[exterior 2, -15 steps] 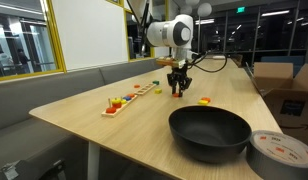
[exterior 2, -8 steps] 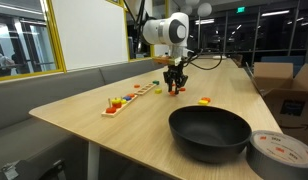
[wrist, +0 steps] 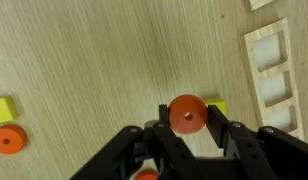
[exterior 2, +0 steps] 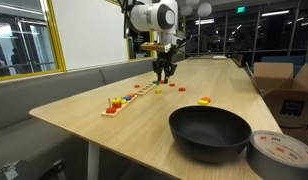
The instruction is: Put the orange object in the middle position on the wooden board
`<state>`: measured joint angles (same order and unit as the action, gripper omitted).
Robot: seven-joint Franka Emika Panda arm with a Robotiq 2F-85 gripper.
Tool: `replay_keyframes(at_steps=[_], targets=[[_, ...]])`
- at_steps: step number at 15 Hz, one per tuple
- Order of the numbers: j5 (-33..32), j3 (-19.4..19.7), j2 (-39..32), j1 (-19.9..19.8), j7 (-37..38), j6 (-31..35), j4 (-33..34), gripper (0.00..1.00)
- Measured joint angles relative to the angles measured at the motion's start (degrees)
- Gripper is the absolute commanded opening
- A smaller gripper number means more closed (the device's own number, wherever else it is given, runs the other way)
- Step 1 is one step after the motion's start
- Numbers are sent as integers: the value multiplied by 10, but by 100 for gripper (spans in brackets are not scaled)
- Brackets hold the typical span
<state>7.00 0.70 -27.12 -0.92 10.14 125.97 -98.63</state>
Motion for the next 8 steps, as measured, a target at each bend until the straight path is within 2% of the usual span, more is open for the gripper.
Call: replay_keyframes(at_steps=[8], targets=[[0,-29,64,33,-5,2,-89,26]])
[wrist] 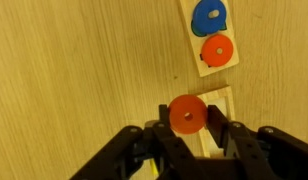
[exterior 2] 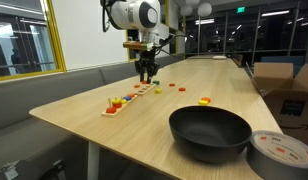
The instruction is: Put the orange object in the middle position on the wooden board
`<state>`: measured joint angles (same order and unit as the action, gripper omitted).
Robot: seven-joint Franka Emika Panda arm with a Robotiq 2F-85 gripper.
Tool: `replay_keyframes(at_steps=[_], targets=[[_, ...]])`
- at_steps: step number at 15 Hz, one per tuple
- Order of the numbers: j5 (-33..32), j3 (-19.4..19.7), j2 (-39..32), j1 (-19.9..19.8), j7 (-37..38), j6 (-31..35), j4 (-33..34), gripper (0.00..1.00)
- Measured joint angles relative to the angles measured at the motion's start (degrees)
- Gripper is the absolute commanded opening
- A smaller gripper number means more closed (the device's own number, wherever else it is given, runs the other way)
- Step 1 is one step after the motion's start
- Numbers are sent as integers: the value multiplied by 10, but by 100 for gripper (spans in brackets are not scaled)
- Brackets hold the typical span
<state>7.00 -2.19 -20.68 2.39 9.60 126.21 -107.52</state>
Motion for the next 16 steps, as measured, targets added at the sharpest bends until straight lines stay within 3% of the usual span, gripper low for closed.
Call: replay_keyframes(at_steps=[16], targets=[[0,-13,121,51,136,37,-179,26]])
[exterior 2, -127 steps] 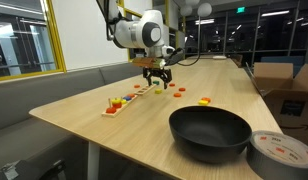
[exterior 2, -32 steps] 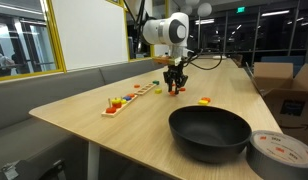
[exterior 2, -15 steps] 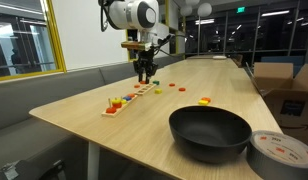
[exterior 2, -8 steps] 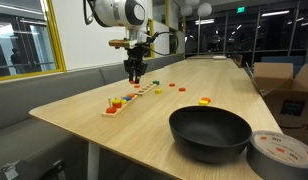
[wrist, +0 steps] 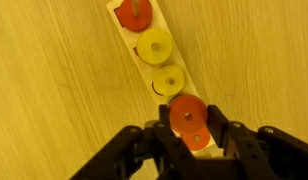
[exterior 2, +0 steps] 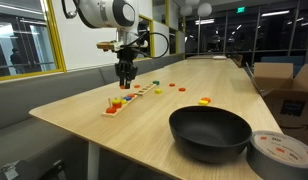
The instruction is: Put the orange object in the middle position on the wooden board
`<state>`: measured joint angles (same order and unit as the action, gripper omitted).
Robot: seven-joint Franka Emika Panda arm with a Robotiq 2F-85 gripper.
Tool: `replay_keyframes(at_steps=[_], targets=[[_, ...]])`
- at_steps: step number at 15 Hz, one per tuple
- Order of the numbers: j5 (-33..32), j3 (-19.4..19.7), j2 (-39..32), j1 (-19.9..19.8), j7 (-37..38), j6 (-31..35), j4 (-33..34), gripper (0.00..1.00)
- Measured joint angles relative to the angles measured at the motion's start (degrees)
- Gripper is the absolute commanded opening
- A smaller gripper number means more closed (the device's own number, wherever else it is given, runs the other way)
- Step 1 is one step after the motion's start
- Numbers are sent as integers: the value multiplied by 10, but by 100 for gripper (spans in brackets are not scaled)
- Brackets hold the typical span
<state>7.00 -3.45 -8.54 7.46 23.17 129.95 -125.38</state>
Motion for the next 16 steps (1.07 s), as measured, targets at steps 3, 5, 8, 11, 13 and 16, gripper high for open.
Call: replay_keyframes(at_steps=[3,5,8,11,13,16], targets=[[0,-4,13,0,14,8,-27,26],[0,-8,18,0,21,12,-40,26],[0,-14,23,1,29,18,-55,26],[0,-19,26,1,35,21,-66,26],[0,-22,26,2,37,22,-70,26],[0,-22,26,2,42,23,-71,26]])
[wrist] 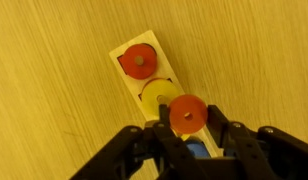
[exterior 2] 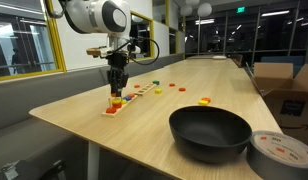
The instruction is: Put the orange object in the middle position on the wooden board
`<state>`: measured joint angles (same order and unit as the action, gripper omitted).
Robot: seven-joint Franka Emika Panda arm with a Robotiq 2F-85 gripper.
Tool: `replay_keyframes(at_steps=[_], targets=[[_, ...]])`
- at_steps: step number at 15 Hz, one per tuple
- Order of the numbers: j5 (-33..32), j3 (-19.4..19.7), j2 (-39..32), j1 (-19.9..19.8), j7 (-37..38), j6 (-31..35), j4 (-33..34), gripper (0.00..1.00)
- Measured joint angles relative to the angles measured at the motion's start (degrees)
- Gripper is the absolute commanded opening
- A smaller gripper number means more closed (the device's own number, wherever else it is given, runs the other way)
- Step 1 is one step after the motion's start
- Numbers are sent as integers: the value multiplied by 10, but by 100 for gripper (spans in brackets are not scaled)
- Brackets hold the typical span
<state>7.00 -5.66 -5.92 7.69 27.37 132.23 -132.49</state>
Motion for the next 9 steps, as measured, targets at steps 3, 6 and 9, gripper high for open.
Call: replay_keyframes(at_steps=[3,6,9], targets=[[0,0,0,0,4,4,0,26],[0,0,0,0,6,10,1,26],[0,0,0,0,8,13,1,26]])
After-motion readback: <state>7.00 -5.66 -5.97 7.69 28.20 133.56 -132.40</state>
